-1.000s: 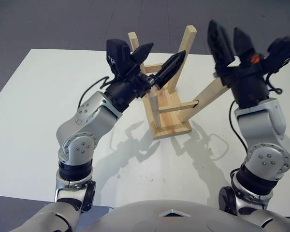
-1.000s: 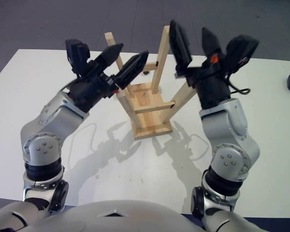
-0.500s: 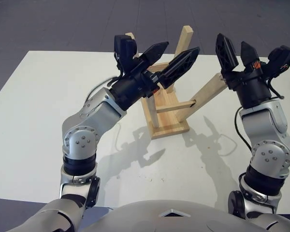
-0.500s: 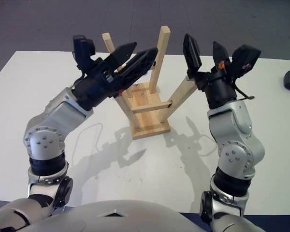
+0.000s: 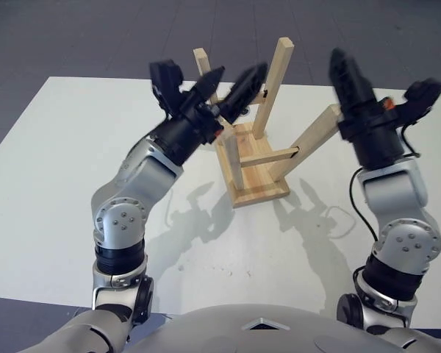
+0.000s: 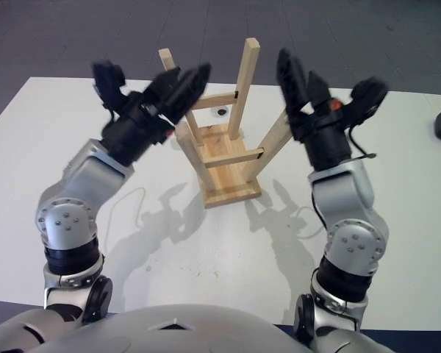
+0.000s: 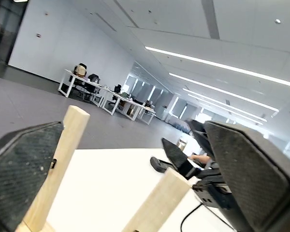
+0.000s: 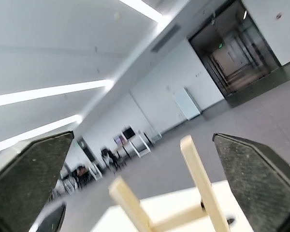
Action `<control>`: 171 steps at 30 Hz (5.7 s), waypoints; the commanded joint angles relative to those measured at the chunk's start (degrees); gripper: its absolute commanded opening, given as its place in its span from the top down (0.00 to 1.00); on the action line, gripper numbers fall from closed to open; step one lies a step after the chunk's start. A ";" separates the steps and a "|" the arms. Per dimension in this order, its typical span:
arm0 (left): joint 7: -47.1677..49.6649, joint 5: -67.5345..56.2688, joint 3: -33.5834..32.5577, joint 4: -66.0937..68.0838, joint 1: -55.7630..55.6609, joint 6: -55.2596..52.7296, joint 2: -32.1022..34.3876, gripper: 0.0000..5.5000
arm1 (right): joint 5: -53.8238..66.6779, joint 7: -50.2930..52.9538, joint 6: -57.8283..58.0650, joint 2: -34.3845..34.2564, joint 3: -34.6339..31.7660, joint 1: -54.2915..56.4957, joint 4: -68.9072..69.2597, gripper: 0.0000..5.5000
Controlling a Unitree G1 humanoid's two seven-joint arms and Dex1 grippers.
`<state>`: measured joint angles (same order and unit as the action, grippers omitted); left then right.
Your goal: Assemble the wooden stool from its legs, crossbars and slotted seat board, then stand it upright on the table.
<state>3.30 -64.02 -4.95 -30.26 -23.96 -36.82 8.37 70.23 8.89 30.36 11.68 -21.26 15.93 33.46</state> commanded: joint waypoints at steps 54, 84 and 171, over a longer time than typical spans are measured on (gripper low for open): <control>6.40 43.15 -9.24 -0.64 13.23 -3.98 8.08 0.02 | -35.08 -11.27 15.28 6.34 22.64 -13.78 10.03 0.03; -56.38 18.98 -15.65 3.57 32.06 -8.83 39.16 0.02 | -26.78 -48.69 7.06 23.83 14.34 -10.60 -14.18 0.03; -68.77 54.36 15.46 33.72 9.87 44.22 26.07 0.81 | -42.65 -68.02 0.75 24.64 20.62 2.70 -42.14 0.02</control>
<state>-64.14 -10.77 8.82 8.87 -15.72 4.01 33.39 28.77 -57.71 32.10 34.60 -0.65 17.89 -7.01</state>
